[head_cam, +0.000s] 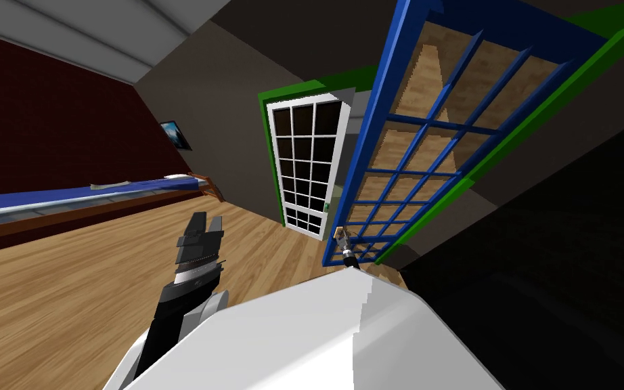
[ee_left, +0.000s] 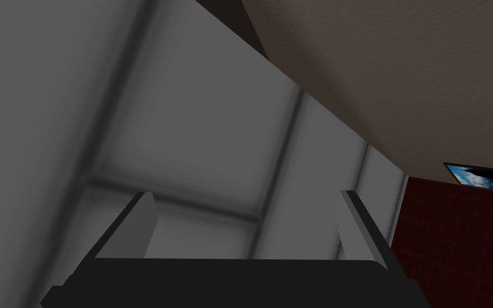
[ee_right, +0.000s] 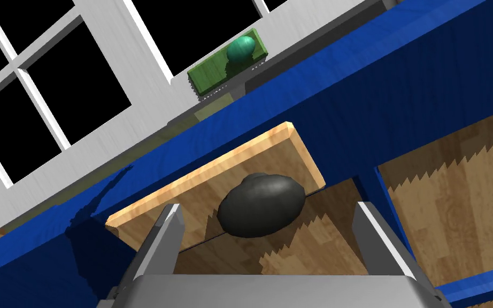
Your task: Pull the door open
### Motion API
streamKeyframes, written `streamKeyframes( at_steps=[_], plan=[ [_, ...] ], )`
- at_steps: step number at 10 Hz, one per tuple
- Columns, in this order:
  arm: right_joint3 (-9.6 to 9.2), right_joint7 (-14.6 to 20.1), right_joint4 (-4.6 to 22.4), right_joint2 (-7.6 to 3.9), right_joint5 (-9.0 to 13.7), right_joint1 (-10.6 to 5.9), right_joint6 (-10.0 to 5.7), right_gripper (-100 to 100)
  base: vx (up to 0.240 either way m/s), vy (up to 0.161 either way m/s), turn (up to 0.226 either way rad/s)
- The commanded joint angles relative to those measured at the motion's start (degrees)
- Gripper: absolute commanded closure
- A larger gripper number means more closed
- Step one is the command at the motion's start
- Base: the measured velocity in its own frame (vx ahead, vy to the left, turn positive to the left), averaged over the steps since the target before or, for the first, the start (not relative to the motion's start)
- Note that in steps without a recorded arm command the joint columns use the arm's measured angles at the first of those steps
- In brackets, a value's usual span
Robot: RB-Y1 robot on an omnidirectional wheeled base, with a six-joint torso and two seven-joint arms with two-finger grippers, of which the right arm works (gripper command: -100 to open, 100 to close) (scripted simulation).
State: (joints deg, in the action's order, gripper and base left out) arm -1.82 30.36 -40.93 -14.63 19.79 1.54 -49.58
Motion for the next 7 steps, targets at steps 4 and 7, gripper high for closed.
streamKeyframes(
  at_steps=[4, 7],
  plan=[
    [-1.59, 7.01, -0.53, 0.11, 2.33, -0.19, 0.15, -100, -0.067, -0.018, 0.03],
    [-2.56, 11.48, -0.74, 0.14, 3.76, -0.36, 0.2, -100, -0.045, -0.017, 0.026]
  ],
)
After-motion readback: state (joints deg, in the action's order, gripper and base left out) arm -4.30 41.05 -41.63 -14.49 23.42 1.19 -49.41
